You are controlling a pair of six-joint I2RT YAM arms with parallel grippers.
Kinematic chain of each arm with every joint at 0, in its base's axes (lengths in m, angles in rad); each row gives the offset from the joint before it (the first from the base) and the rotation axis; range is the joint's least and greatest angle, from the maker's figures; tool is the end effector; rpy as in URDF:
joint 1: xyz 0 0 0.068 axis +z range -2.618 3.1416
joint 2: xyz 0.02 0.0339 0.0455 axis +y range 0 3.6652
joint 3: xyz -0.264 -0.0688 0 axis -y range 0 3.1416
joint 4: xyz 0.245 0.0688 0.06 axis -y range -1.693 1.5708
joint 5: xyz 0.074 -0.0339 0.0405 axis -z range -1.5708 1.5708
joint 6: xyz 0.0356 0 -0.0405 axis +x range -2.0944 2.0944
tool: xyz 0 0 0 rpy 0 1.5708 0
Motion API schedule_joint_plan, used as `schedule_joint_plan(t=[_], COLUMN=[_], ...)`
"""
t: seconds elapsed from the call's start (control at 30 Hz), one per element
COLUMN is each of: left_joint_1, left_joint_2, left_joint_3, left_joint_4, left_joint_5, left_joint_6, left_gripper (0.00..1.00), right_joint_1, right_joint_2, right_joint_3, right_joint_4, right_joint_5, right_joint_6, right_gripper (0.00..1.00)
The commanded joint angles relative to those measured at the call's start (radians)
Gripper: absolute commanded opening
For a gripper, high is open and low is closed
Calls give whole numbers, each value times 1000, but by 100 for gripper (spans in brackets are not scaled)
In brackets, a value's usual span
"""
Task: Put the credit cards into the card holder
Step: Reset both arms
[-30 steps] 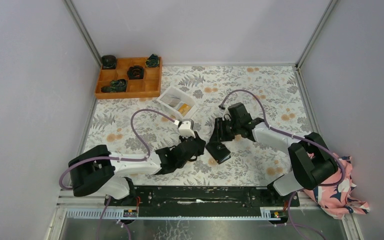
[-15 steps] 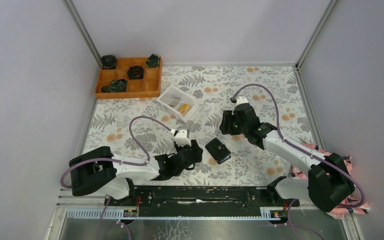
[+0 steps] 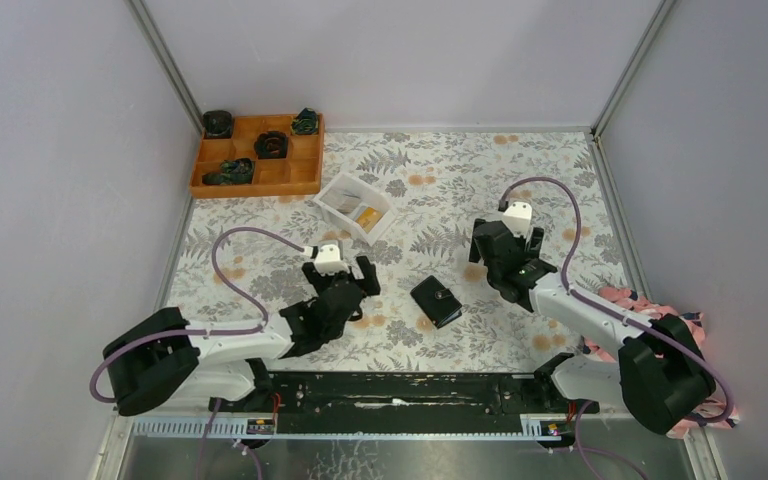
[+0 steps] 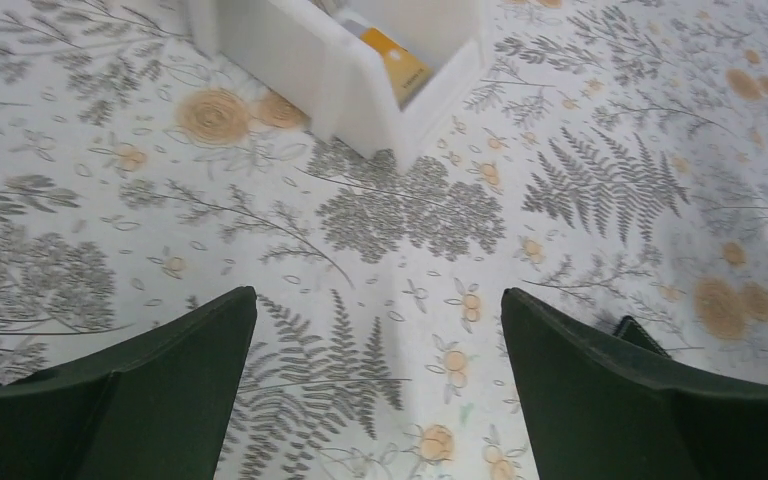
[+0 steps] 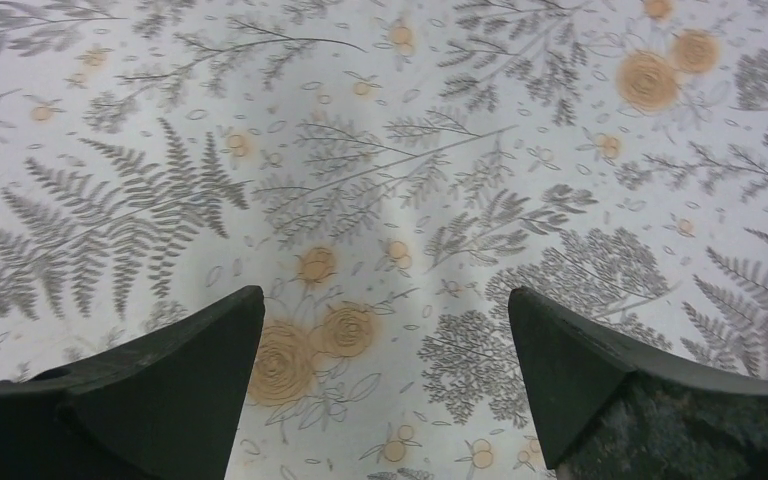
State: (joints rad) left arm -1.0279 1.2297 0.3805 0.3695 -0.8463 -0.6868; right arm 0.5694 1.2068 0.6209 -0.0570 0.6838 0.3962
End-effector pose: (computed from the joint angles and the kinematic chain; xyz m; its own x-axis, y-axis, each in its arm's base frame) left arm 0.1391 -0.1790 0.1730 -0.3266 -0.2722 -0.9051 0.0222 0.9552 -0.2953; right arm 0.2182 0.1130 0.2138 -0.4628 0.0590 -0.8845 0.2022 0.9785 -0.0405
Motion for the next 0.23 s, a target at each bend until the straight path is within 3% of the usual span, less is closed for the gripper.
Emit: schedule_joint_plan(t=[0.0,0.2], left_joint_1=[17,23], left_joint_2=[-44,-61], left_joint_3=[-45,-72], left_joint_4=[109,115], left_joint_5=[-102,-109], left_joint_6=[107,118], left_gripper=[100,100], right_joint_1=[3,3], right_joint_2=[7,-108], right_joint_3=[32,-76], right_joint_4=[-38,89], right_joint_5=[144,112], right_joint_6=[69,2], right_gripper=[100,99])
